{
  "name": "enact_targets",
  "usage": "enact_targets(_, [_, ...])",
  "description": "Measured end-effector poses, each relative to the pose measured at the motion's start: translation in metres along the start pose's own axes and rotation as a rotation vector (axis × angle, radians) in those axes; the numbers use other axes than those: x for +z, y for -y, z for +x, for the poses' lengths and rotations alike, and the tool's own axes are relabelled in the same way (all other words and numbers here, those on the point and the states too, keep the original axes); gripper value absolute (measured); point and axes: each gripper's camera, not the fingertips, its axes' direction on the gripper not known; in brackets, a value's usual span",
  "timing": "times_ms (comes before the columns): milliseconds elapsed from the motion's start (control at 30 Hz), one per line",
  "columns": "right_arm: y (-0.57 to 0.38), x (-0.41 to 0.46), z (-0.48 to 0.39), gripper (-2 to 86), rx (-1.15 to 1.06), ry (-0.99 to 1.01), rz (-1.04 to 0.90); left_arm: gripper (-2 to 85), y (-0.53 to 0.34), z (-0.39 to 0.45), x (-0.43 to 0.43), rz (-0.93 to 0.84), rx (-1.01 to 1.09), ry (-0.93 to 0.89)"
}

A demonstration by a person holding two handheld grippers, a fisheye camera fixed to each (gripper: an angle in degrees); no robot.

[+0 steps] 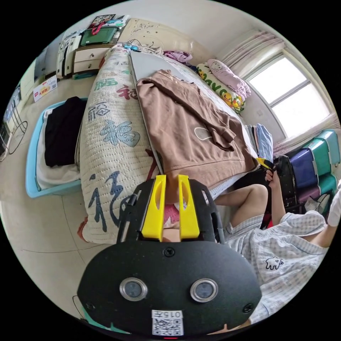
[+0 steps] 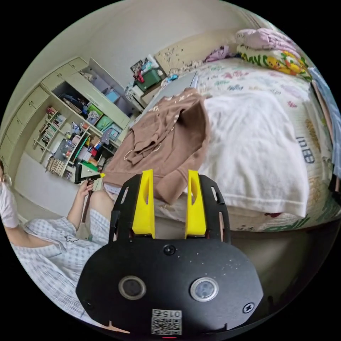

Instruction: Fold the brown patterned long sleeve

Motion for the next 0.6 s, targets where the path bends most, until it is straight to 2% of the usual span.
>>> enact_targets(100, [-0.002, 0.021, -0.005, 12.8, -0.002, -0.053, -0.051, 2.8, 0.004, -0.004, 0.002, -0.014, -0.004, 0.002])
enact_targets(200, [-0.003, 0.038, -0.017, 5.6, -0.025, -0.197, -0.091, 1.4, 0.001, 0.003, -0.004, -0.005, 0.015, 0.012])
enact_targets(267, [-0.006, 0.036, -0.023, 4.3, -0.042, -0.259, -0.088, 1.0, -0.004, 0.013, -0.013, 0.01, 0.031, 0.027])
enact_targets(367, [-0.012, 0.022, -0.024, 3.7, -0.04, -0.227, -0.083, 0.9, -0.019, 0.031, -0.027, 0.023, 0.067, 0.038])
enact_targets(600, [-0.001, -0.002, -0.031, 7.0, -0.021, -0.305, -0.086, 2.9, -0.035, 0.072, -0.008, -0.156, 0.194, 0.129])
